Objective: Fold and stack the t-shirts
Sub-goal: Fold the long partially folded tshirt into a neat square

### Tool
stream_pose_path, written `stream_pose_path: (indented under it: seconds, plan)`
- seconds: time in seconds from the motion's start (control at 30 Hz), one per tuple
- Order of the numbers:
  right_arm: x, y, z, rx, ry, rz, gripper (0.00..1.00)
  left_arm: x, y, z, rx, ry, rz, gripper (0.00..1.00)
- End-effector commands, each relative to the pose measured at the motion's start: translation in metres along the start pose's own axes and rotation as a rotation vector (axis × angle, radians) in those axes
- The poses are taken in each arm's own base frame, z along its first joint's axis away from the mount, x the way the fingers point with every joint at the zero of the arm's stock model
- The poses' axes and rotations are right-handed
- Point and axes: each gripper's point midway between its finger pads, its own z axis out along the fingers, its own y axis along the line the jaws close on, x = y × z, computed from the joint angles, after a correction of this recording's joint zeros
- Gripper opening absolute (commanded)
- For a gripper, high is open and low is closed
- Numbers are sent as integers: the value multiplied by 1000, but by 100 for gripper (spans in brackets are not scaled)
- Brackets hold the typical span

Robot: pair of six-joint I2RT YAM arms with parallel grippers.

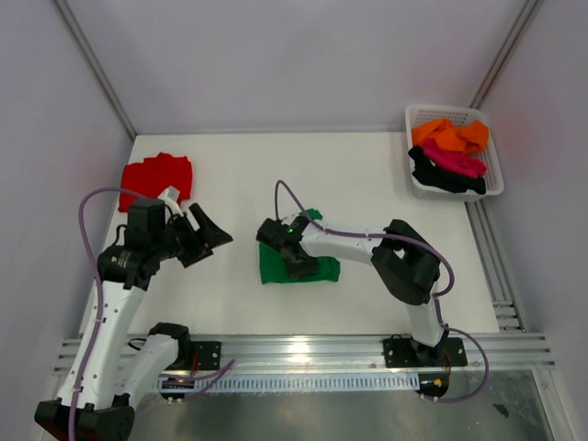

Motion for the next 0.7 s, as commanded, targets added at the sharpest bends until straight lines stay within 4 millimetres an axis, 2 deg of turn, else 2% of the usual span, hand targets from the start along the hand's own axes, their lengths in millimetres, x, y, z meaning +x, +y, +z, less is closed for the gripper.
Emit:
stream_pose_path:
  seconds: [0.0,0.07,0.2,0.3,0.33,0.43,0.53,0.67]
  plan:
    - [13,22,31,-55,67,52,41,-6,-4,-7,-2,-19,42,74]
    - [15,24,27,-64,78,56,41,-7,-3,-8,-11,-21,53,74]
    - [5,18,8,-66,39,63,41,-6,-3,-7,-10,-13,54,74]
    - [-15,11,-24,-70,-29,68,41,-5,-3,-3,-5,1,47,74]
    - [-28,8,-43,-77,-72,79,41,-5,-3,-2,-4,4,47,74]
    - [-51,5,-73,-99,-162,85,41,-5,-4,3,5,14,38,74]
    - [-63,6,-81,-99,-193,81,41,-5,-7,5,21,13,25,74]
    - [-68,6,-67,-45,-181,52,41,-5,-4,6,10,12,23,74]
